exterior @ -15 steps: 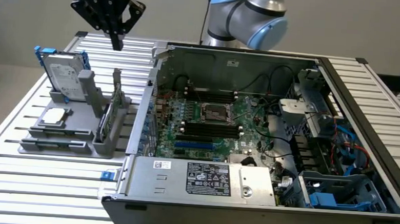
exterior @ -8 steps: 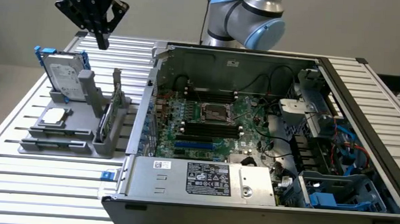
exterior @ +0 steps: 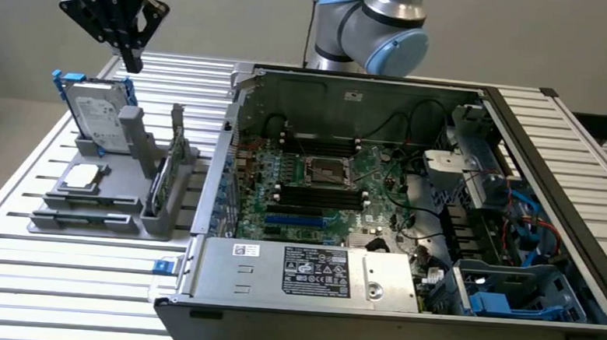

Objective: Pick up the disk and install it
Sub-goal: 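Reach for the disk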

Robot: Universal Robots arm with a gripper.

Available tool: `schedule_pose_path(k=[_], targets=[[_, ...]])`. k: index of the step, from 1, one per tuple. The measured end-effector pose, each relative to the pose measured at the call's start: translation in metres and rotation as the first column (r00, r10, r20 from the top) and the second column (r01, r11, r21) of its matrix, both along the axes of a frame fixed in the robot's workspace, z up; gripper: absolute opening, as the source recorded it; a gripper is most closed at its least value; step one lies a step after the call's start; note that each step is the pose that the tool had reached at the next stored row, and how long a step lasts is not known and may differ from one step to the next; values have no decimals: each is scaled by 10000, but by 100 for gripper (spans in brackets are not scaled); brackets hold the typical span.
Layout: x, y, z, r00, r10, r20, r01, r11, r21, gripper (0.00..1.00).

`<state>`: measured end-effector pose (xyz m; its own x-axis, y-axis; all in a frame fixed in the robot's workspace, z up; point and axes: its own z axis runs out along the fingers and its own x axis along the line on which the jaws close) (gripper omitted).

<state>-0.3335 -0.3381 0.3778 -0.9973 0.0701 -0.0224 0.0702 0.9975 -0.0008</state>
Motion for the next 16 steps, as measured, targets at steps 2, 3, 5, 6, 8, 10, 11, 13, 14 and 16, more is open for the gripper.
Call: schedule_pose_path(k=[2,3,5,6,8,10,11,13,14,16], targets=[[-90,36,-16,10000,-1,1,1,10000,-39,11],[-136,54,-25,10000,-1,0,1,10000,-60,11],[-226,90,-41,10000,0,0,0,10000,-98,11],[-271,108,-49,10000,-1,1,1,9999,-116,11],[-361,144,-65,10000,0,0,0,9999,-151,11],[-452,182,-82,10000,-1,1,1,9998,-184,11],[-500,202,-90,10000,-1,1,1,9998,-201,11],[-590,239,-106,10000,0,1,0,9997,-228,11],[-635,259,-113,10000,-1,0,1,9997,-241,11],[-727,298,-131,10000,1,3,-1,9997,-264,11]])
